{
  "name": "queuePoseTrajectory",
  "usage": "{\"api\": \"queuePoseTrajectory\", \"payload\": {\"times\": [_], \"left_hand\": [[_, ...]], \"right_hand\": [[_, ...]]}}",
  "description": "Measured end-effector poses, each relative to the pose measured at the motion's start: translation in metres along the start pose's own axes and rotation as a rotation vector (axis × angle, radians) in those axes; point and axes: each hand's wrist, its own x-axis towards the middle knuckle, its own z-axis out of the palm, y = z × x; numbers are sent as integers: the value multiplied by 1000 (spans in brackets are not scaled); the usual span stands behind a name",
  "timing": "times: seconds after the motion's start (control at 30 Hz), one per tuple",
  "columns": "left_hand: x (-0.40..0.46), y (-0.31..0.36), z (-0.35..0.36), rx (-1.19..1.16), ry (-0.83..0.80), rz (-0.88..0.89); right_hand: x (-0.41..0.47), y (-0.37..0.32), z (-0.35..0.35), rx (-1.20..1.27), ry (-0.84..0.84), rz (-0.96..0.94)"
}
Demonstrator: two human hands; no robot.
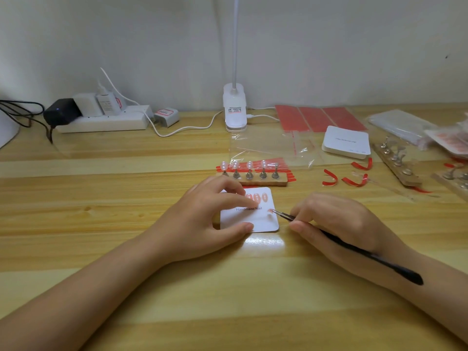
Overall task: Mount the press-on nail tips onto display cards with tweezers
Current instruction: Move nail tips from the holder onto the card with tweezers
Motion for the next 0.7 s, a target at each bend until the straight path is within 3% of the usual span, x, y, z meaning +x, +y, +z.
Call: {"api": "queuePoseTrajectory", "payload": {"times": [0.7], "left_hand": [[-1,1,-1,-1,-2,0]], "right_hand": [[2,-1,-2,-29,-56,-90]]}}
